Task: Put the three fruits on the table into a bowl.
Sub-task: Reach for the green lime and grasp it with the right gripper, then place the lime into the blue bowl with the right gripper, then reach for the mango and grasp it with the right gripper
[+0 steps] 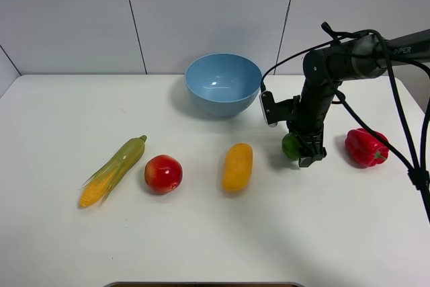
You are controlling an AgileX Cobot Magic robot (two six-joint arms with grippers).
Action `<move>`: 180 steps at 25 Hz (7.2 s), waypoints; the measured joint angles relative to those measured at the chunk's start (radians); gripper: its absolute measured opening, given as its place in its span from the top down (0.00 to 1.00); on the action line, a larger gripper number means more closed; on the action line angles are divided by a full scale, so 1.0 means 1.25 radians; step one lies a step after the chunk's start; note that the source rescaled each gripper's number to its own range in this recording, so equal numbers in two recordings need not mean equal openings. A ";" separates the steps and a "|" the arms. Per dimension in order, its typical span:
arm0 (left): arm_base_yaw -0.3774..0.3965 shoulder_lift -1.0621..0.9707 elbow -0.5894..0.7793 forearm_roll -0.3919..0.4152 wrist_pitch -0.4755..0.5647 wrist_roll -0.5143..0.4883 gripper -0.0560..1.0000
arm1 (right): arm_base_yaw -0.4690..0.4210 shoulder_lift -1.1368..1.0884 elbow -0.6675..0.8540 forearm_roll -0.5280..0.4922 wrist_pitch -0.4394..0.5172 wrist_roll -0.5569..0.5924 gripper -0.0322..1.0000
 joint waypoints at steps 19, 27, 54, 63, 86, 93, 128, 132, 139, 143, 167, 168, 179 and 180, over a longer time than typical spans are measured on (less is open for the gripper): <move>0.000 0.000 0.000 0.000 0.000 -0.001 0.00 | 0.000 0.000 0.000 -0.060 0.008 0.027 0.72; 0.000 0.000 0.000 0.000 0.000 0.000 0.00 | 0.000 -0.133 0.000 -0.037 -0.010 0.139 0.72; 0.000 0.000 0.000 0.000 0.000 0.000 0.00 | 0.117 -0.309 0.001 0.204 -0.451 0.660 0.72; 0.000 0.000 0.000 0.000 0.000 0.000 0.00 | 0.117 -0.150 -0.001 0.204 -0.657 0.681 0.72; 0.000 -0.001 0.000 0.000 0.000 0.000 0.00 | 0.134 0.082 -0.148 0.205 -0.660 0.692 0.72; 0.000 -0.001 0.000 0.000 0.000 0.000 0.00 | 0.147 0.084 -0.152 0.205 -0.652 0.692 0.72; 0.000 -0.001 0.000 0.000 0.000 0.000 0.00 | 0.175 -0.229 -0.154 0.203 -0.477 0.984 0.00; 0.000 -0.001 0.000 0.000 0.000 0.000 0.00 | 0.214 -0.298 -0.154 0.191 -0.343 0.991 0.00; 0.000 -0.001 0.000 0.000 0.000 0.000 0.00 | 0.303 -0.377 -0.115 0.186 -0.203 1.144 0.00; 0.000 -0.001 0.000 0.000 0.000 0.000 0.00 | 0.337 -0.462 0.011 0.164 -0.207 1.298 0.00; 0.000 -0.001 0.000 0.000 0.000 0.000 0.00 | 0.349 -0.492 0.152 0.057 0.012 1.648 0.00; 0.000 -0.001 0.000 0.000 0.000 0.000 0.00 | 0.349 -0.478 0.152 0.060 0.012 1.650 0.00; 0.000 -0.001 0.000 0.000 0.000 0.000 0.00 | 0.349 -0.339 0.149 0.016 0.002 1.725 0.00; 0.000 -0.001 0.000 0.000 0.000 0.000 0.00 | 0.349 -0.327 0.144 0.016 -0.003 1.725 0.00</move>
